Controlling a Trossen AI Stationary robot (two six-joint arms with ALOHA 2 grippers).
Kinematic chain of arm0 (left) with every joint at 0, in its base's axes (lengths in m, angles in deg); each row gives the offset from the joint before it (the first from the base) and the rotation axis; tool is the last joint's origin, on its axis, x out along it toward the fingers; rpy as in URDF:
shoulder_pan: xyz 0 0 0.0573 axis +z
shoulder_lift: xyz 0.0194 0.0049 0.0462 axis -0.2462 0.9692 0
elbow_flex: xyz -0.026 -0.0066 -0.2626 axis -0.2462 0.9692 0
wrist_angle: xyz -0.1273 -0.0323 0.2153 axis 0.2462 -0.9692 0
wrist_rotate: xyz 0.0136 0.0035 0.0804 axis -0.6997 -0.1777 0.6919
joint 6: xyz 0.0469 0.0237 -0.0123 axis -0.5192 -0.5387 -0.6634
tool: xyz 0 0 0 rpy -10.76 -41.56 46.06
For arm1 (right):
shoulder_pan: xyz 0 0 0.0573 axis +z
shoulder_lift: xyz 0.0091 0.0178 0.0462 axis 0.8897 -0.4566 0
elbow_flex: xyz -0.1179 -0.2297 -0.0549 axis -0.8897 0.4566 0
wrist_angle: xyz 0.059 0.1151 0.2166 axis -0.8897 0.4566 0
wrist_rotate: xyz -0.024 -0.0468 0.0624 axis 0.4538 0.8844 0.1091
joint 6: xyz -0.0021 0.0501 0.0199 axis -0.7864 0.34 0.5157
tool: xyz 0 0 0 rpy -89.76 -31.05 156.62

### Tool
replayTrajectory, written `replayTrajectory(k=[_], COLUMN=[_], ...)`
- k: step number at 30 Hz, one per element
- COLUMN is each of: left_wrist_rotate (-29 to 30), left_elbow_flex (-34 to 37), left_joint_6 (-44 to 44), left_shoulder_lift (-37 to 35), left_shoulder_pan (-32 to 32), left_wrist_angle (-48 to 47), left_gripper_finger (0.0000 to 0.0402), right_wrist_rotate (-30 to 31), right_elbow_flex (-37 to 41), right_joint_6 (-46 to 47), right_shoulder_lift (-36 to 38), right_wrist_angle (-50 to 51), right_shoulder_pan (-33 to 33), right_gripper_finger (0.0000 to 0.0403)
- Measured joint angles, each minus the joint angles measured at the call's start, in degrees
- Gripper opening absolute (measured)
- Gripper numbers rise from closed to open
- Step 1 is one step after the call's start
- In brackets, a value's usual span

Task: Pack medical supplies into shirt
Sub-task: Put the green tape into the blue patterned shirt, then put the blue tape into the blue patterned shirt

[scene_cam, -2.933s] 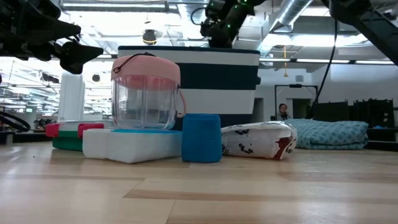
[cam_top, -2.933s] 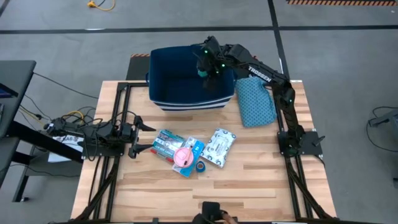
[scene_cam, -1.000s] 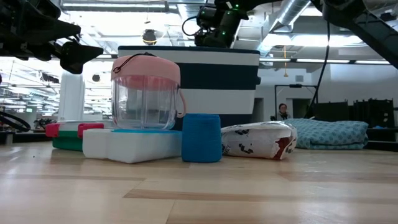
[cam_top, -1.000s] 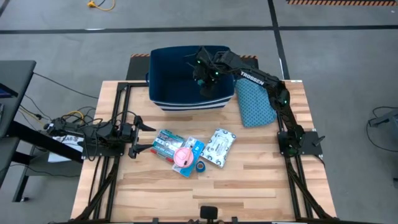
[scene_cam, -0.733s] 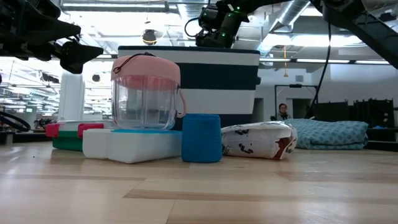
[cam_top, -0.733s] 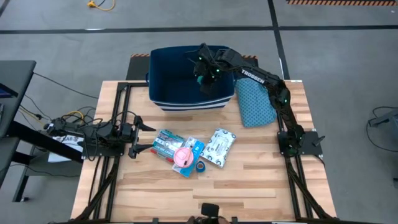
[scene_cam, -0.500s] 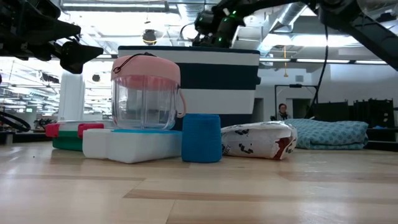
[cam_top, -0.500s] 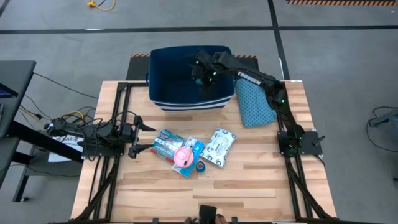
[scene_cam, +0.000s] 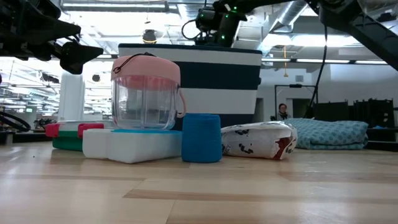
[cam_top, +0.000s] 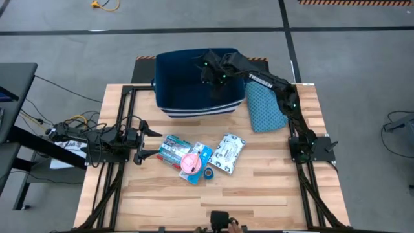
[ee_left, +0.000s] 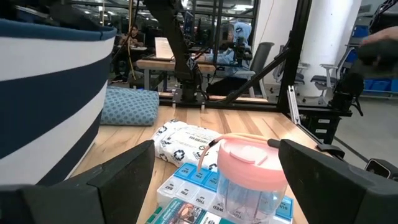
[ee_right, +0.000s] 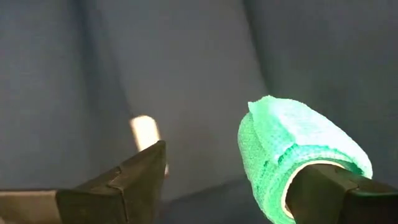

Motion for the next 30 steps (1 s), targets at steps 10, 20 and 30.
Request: replayTrajectory(k=[10, 20, 30], left_wrist_rotate=[0.0, -0.3, -0.3], left_elbow_flex=[0.0, 0.0, 0.0], left_joint_6=[0.0, 0.0, -1.0], left_shoulder_lift=[0.0, 0.0, 0.0], left_shoulder_pan=[0.0, 0.0, 0.0], left_wrist_angle=[0.0, 0.0, 0.0], left_gripper_finger=[0.0334, 0.0334, 0.0334], right_wrist_rotate=[8.8, 2.3, 8.4], right_elbow_flex=[0.2, 0.2, 0.2], right_joint_6=[-11.5, -44.5, -37.5], right_shoulder_lift=[2.2, 2.3, 3.2], right_wrist_angle=[-3.1, 5.4, -3.9], right_shoulder_pan=[2.6, 4.0, 3.5], right_gripper_finger=[0.0276, 0.0276, 0.0276])
